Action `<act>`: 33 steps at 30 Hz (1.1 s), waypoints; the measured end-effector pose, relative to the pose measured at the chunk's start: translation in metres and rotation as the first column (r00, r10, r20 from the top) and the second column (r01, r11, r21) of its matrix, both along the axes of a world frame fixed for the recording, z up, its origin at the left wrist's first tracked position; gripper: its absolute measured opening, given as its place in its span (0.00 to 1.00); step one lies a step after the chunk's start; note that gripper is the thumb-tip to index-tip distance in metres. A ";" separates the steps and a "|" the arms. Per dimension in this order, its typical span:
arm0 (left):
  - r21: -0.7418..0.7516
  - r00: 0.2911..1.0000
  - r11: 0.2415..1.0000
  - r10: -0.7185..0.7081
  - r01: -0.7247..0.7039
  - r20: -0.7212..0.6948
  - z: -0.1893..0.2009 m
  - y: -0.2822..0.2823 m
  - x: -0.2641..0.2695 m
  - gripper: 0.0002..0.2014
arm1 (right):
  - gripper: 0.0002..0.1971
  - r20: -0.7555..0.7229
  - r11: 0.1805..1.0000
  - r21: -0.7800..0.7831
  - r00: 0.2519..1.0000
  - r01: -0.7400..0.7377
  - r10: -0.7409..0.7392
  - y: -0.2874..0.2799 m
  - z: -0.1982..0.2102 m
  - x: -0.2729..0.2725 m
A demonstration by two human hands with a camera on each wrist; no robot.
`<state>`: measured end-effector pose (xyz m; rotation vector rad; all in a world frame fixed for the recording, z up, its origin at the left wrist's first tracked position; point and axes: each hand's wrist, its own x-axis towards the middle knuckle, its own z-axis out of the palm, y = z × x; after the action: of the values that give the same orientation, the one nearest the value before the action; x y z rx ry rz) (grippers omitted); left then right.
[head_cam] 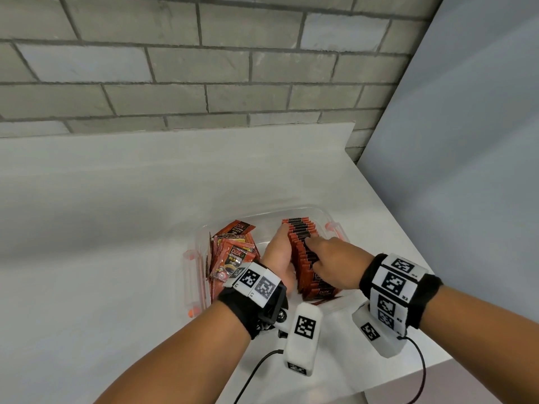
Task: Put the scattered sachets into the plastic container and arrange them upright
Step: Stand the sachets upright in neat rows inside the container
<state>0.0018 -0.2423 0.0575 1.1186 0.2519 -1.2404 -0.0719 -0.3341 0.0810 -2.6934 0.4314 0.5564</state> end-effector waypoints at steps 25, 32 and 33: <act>0.064 0.996 0.995 0.068 -0.072 0.058 0.006 -0.003 0.012 0.16 | 0.12 -0.092 0.997 -0.004 0.993 0.072 -0.072 -0.013 0.009 0.026; 0.071 0.997 0.995 0.066 -0.068 0.030 0.011 -0.003 0.013 0.15 | 0.12 -0.074 0.994 0.027 0.992 0.108 -0.106 -0.018 0.008 0.033; 0.078 0.997 0.995 0.067 -0.069 0.028 0.012 -0.003 0.013 0.15 | 0.10 -0.070 0.994 0.025 0.992 0.109 -0.107 -0.018 0.007 0.034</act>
<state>0.0146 -0.2458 0.0692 1.1839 0.3196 -1.1639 -0.0378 -0.3524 0.0884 -2.6111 0.5792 0.6207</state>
